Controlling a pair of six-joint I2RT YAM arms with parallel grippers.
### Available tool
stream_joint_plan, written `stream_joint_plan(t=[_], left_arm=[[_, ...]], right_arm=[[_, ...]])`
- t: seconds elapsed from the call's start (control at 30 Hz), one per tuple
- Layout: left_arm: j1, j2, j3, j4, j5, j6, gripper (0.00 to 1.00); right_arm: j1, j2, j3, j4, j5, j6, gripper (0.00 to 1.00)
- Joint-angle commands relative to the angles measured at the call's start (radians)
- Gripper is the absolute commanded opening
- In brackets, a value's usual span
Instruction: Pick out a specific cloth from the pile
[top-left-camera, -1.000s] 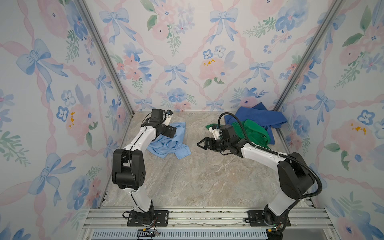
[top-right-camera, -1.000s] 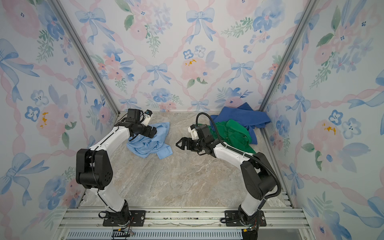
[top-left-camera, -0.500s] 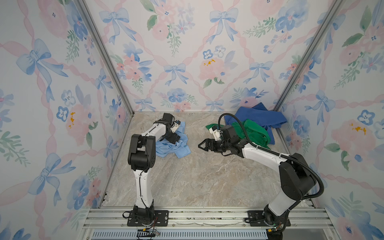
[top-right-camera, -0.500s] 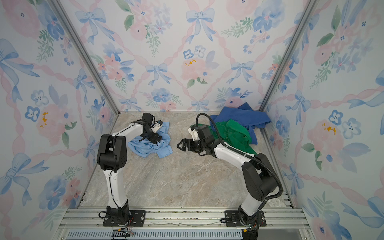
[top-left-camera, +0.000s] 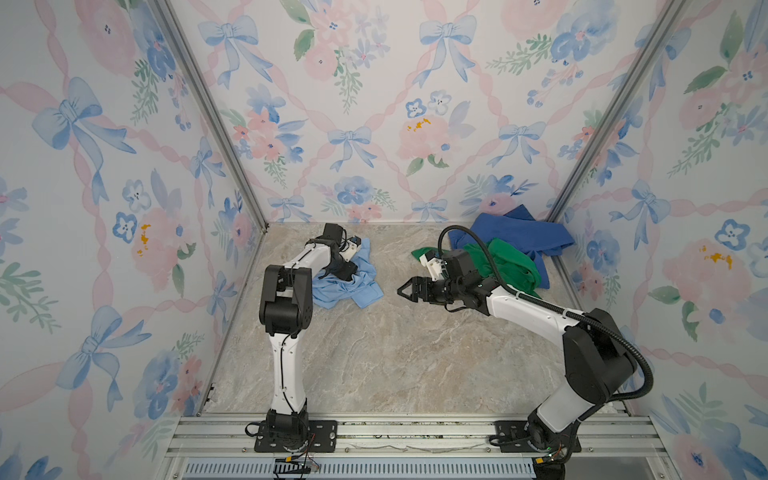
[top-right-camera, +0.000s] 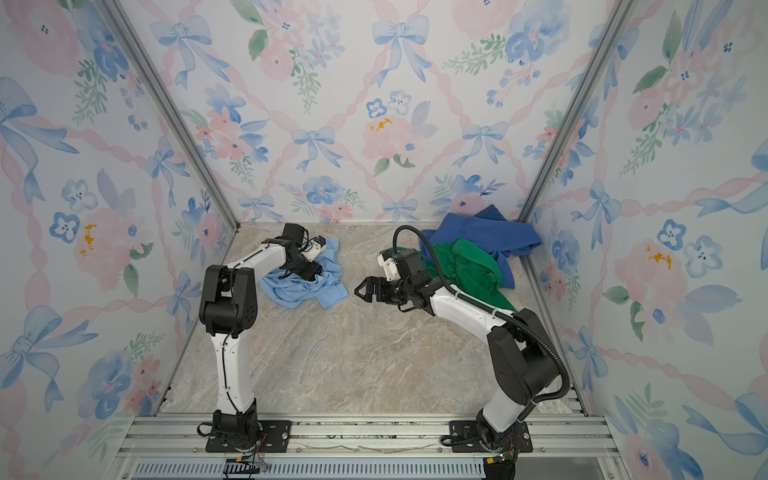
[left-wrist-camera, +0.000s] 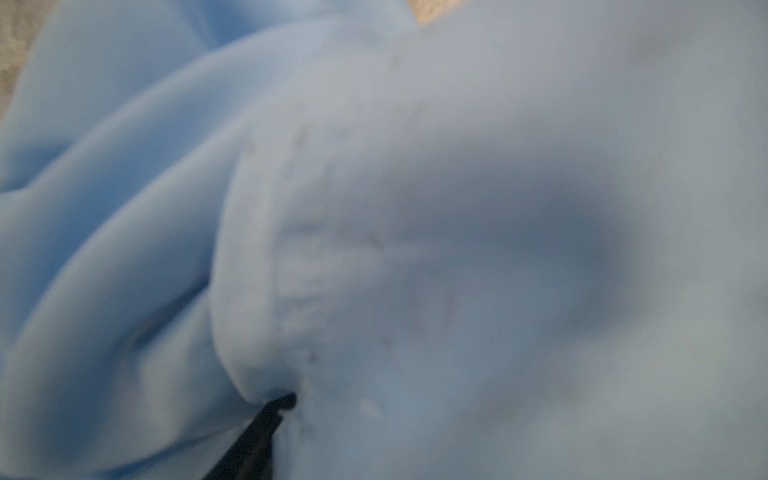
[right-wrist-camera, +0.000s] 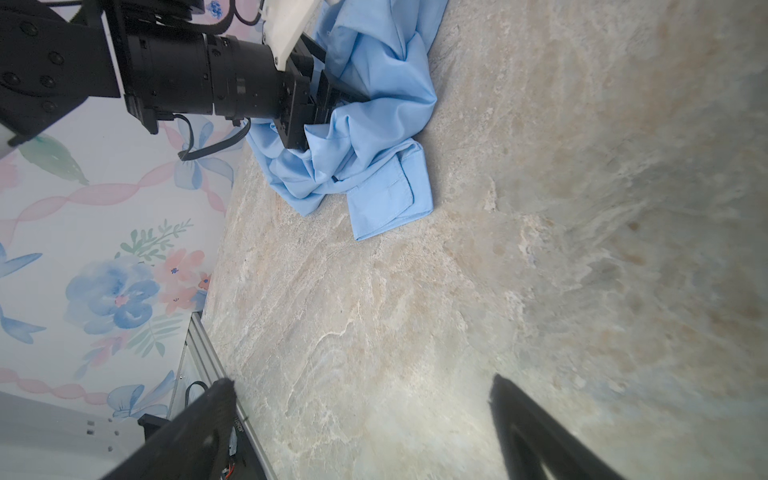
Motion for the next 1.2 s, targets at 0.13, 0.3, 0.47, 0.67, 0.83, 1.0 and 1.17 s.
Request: stream_joint_plan(t=[0.13, 0.3, 0.47, 0.67, 0.83, 1.0, 1.17], left_arm=[[0.016, 0.096, -0.046, -0.101, -0.049, -0.007, 0.00], [0.036, 0.043, -0.011, -0.098, -0.072, -0.073, 0.00], [0.059, -0.033, 0.068, -0.082, -0.243, -0.199, 0.00], [0.058, -0.110, 0.078, -0.012, -0.429, -0.306, 0.00], [0.071, -0.071, 0.072, 0.064, -0.622, -0.389, 0.00], [0.117, 0.016, 0.139, 0.068, -0.500, -0.466, 0.00], [0.160, 0.114, 0.266, 0.069, -0.381, -0.532, 0.00]], right_arm=[[0.002, -0.030, -0.014, -0.011, 0.007, -0.012, 0.97], [0.002, -0.039, -0.023, -0.012, 0.012, -0.013, 0.97], [0.003, -0.030, -0.012, -0.006, 0.012, -0.009, 0.97], [0.009, -0.014, -0.001, 0.012, 0.002, 0.005, 0.97], [0.013, -0.012, 0.007, 0.009, -0.001, 0.002, 0.97], [0.013, -0.018, 0.011, -0.017, 0.011, -0.012, 0.97], [0.012, -0.020, 0.011, -0.033, 0.022, -0.018, 0.97]])
